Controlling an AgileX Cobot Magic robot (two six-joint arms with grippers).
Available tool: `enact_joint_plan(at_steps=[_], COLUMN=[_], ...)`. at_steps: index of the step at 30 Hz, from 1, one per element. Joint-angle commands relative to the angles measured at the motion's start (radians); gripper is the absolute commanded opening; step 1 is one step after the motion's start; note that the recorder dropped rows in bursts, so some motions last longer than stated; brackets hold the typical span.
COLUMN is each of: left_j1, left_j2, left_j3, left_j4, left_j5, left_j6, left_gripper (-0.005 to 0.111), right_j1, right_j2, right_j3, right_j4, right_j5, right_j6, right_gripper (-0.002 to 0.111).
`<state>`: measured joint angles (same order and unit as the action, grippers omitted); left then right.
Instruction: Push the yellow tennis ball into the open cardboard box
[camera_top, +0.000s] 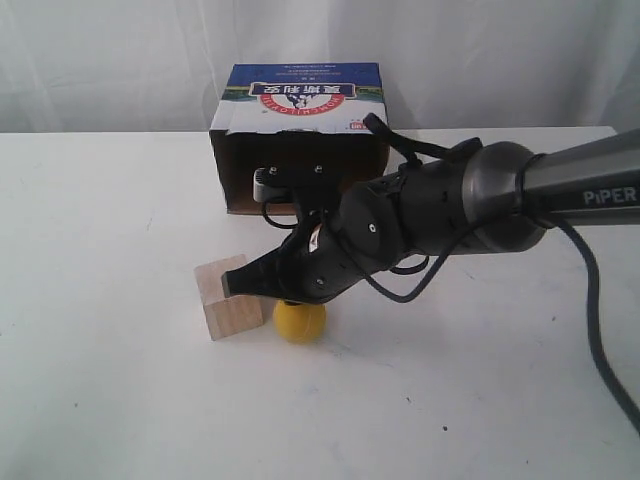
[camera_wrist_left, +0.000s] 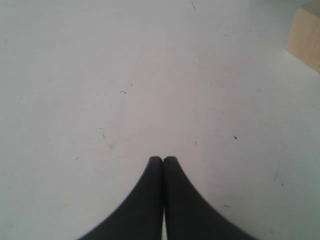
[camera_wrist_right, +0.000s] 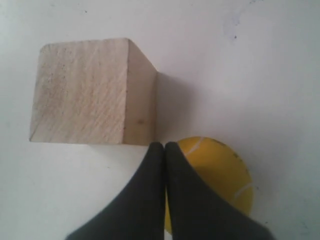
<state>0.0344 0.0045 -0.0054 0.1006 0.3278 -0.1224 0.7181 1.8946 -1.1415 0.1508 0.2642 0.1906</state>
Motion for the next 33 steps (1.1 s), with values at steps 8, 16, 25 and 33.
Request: enact_joint_plan(at_steps=[8, 16, 25, 33], left_j1=[-0.007, -0.007, -0.007, -0.007], left_j2=[-0.005, -0.005, -0.005, -0.005], left_j3=[0.005, 0.005, 0.005, 0.005], left_j4=[-0.007, -0.007, -0.007, -0.007], left_j5=[0.024, 0.024, 0.024, 0.024], left_j6=[-0.001, -0.001, -0.001, -0.001], left_gripper=[0.000, 0.000, 0.000, 0.000], right_j1=[-0.057, -0.126, -0.145, -0.128], right_j2=[0.020, 0.020, -0.049, -0.110], right_j3=[0.016, 0.016, 0.008, 0.015], right_j4=[-0.062, -0.115, -0.168, -0.145], right_j5=[0.071, 0.047, -0.048, 0.116], right_j6=[-0.011, -0.011, -0.112, -0.115], right_gripper=[0.000, 0.000, 0.000, 0.000])
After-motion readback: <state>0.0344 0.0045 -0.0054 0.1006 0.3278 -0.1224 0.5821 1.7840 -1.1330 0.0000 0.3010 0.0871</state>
